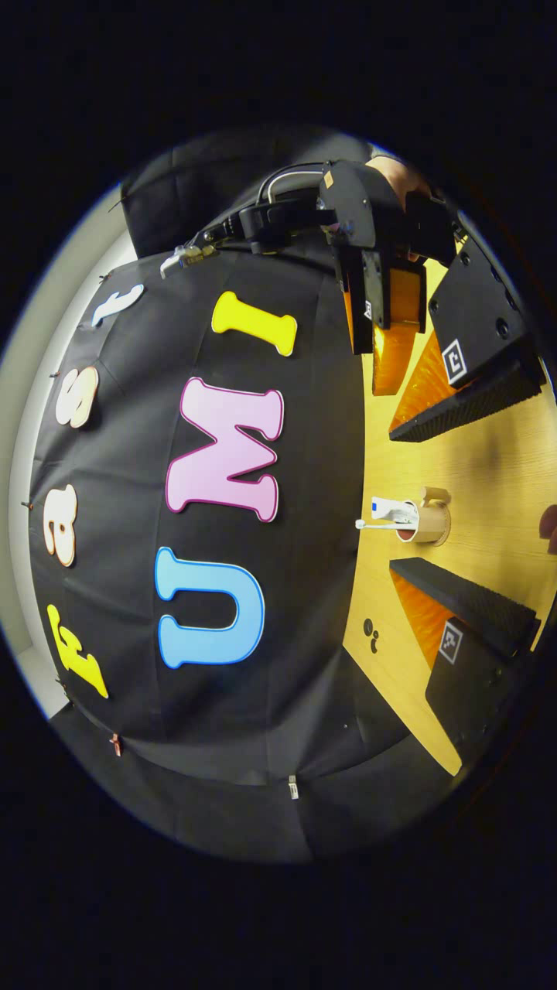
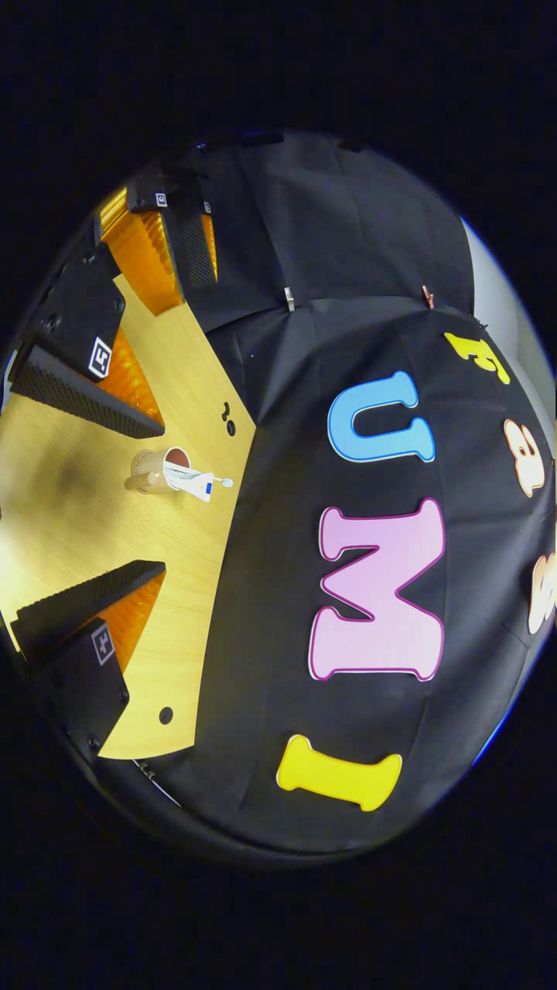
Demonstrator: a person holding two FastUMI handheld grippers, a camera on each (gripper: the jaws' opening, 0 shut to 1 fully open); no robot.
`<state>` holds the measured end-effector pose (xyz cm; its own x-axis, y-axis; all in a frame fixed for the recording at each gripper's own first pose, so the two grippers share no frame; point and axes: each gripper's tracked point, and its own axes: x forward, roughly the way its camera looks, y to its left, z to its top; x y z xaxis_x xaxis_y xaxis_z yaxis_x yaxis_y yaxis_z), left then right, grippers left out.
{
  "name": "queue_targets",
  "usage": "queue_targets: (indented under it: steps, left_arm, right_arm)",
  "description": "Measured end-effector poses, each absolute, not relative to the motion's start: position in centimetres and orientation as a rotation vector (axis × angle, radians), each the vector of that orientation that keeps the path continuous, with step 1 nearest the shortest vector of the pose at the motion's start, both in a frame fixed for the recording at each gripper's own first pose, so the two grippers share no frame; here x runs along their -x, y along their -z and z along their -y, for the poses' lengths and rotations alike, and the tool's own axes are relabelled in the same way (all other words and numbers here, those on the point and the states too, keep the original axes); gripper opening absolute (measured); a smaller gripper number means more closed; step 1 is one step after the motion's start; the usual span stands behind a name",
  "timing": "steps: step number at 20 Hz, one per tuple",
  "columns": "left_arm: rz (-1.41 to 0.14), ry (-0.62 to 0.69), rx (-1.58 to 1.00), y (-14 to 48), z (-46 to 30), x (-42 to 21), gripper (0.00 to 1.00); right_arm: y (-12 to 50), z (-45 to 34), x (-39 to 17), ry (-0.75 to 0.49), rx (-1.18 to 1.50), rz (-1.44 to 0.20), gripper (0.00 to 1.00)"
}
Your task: Put the toothbrush and toothpaste on the desktop into the cup, then pick up the cup and place it on the coaster on the desktop.
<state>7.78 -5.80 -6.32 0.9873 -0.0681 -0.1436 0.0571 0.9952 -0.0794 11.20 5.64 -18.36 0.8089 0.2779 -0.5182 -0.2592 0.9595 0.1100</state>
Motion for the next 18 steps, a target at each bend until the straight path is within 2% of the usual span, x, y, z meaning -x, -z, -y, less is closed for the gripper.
queue_targets:
  steps: [8, 17, 18]
  left_arm:
    - [-0.091, 0.115, 0.035, 3.1, 7.0, -6.5, 0.96]
    - [-0.071, 0.152, 0.005, 1.6, 7.9, -6.9, 0.96]
    - [-0.072, 0.157, 0.003, 1.7, 8.1, -6.9, 0.96]
  right_arm:
    - [12.6, -5.4, -8.5, -0.247, -0.118, -0.440, 0.97]
    - [10.9, -3.9, -7.5, -0.217, -0.088, -0.378, 0.97]
    - [10.8, -3.8, -7.3, -0.212, -0.093, -0.376, 1.00]
